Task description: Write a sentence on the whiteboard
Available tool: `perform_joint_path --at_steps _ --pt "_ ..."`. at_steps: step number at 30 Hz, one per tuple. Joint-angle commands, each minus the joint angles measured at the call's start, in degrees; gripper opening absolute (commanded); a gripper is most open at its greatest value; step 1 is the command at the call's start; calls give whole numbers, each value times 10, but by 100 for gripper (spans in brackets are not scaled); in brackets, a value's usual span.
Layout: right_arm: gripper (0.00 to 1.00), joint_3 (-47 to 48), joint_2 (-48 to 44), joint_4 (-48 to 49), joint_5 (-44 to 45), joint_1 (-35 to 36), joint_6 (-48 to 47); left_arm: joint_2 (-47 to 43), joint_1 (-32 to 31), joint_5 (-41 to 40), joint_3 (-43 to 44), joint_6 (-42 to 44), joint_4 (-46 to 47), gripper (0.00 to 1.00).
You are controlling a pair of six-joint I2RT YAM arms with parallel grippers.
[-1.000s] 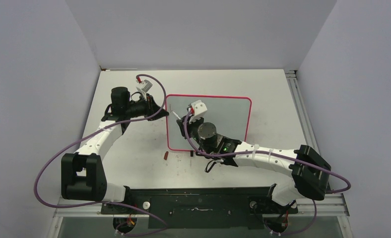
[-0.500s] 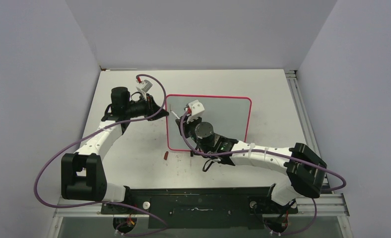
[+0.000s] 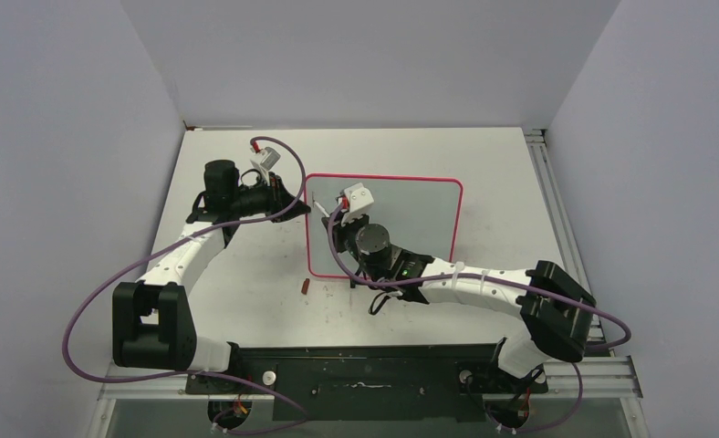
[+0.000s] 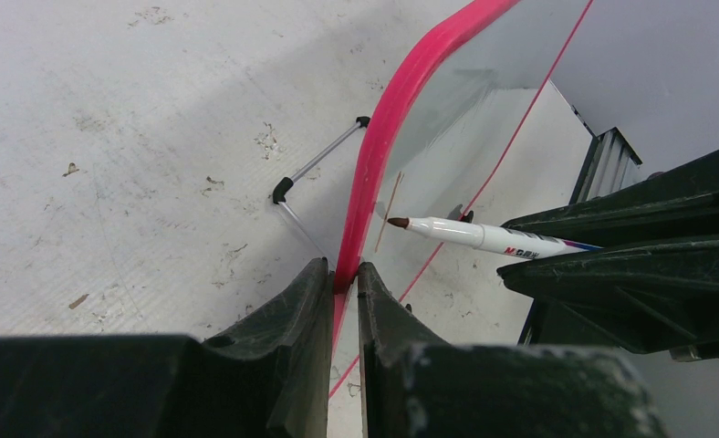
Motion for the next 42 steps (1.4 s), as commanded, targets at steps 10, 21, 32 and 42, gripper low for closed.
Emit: perform_joint_path --at_steps 10,21,32,42 --pt "5 35 12 25 21 2 -9 -11 -8 16 17 0 -18 0" --pt "5 21 1 18 52 3 0 -12 -8 15 16 0 -18 0" --pt "5 4 -18 10 70 2 5 -12 -8 16 16 0 -18 0" --pt "5 -8 -28 5 78 3 10 -11 -8 16 17 0 -18 0"
